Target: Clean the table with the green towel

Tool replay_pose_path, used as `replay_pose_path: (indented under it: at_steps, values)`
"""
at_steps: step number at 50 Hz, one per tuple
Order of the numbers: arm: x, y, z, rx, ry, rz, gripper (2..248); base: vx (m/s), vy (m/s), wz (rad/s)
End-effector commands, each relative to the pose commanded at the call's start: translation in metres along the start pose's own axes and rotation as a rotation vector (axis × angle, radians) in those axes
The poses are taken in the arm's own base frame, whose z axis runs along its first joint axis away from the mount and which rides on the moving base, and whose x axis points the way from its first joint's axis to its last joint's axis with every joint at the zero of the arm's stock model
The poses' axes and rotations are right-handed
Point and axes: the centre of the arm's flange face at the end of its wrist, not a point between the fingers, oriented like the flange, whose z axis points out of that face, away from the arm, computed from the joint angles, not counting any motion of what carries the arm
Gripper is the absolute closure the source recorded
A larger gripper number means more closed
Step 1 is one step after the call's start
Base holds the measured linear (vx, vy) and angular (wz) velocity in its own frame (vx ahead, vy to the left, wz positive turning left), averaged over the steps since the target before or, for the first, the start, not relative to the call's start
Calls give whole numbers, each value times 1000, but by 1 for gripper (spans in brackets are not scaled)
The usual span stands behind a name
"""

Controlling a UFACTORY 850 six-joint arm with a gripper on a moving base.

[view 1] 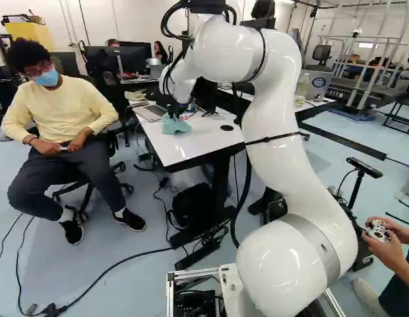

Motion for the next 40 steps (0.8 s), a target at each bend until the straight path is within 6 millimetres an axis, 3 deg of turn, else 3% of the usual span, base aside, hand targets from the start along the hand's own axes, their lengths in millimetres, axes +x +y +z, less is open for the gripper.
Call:
replay_pose_path:
  at_steps: [40]
  values:
    - [-3, 0, 2, 0, -27, 0, 206, 0, 0, 0]
